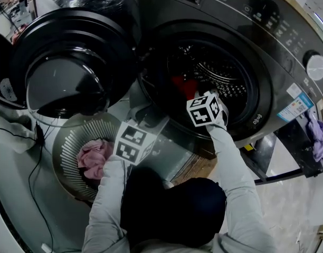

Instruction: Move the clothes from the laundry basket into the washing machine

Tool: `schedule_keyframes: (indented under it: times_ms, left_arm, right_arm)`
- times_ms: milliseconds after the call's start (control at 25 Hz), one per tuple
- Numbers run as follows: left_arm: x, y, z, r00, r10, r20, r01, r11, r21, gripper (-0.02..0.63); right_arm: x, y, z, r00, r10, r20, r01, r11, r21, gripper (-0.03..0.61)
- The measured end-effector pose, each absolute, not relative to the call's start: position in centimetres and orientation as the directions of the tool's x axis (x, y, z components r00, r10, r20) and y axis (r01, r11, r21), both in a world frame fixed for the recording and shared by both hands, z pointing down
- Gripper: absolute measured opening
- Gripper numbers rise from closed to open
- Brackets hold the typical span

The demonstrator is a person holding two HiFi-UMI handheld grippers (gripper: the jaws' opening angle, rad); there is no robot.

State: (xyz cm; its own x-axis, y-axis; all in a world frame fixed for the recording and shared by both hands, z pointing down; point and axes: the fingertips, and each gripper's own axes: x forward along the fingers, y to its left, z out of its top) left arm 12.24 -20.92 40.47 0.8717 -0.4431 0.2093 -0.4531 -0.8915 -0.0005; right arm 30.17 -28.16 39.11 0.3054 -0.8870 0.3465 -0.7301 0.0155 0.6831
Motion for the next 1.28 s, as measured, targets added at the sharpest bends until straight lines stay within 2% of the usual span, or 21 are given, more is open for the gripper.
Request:
schedule_keyframes:
  times_ms: [200,280,320,560,720,1040,1280]
  left_arm:
    - [11.5,-21.0,40.3,0.861,-0.464,0.209,-0.472,-0.882,-0.011,0.253]
    - [10.9,-21.2,39.7,0.854,-0.484,0.19,-0.49,-0.871,-0.012,0.238]
    - [10.5,-21.3,39.4,0.849,-0.497,0.179,-0.502,-0.864,-0.015,0.217]
    - [7.6,-21.1,38.0,0.805,-0.575,0.145,-0.575,-0.817,-0.049,0.053]
    - [5.6,-20.0,37.1,0.785,-0.602,0.145,-0.595,-0.798,-0.097,0.02]
    - [-2.7,-19.4,36.8,0.701,-0.698,0.144,-0.693,-0.715,-0.091,0.02]
    - [-11.0,-19.8,40.0,0.593,-0.762,0.261,-0.764,-0.634,-0.117,0.021]
  right_arm:
    - [33.3,-31.2,41.5,0.363,-0.837,0.409,-0.747,0.001,0.665,0.041]
    - [33.5,-31.0,41.7,0.343,-0.839,0.423,-0.789,-0.013,0.614,0.176]
    - [33.3,-30.7,41.4,0.329,-0.847,0.418,-0.807,-0.022,0.59,0.187]
    - [30.9,-28.1,38.9,0.264,-0.895,0.359,-0.843,-0.034,0.536,0.199]
    - [27.4,-26.2,37.1,0.201,-0.923,0.327,-0.858,-0.005,0.513,0.199]
    - [16.6,-21.6,30.8,-0.096,-0.968,0.233,-0.888,0.189,0.419,0.198]
    - [7.5,-17.0,27.8,-0.381,-0.895,0.231,-0.844,0.438,0.308,0.198]
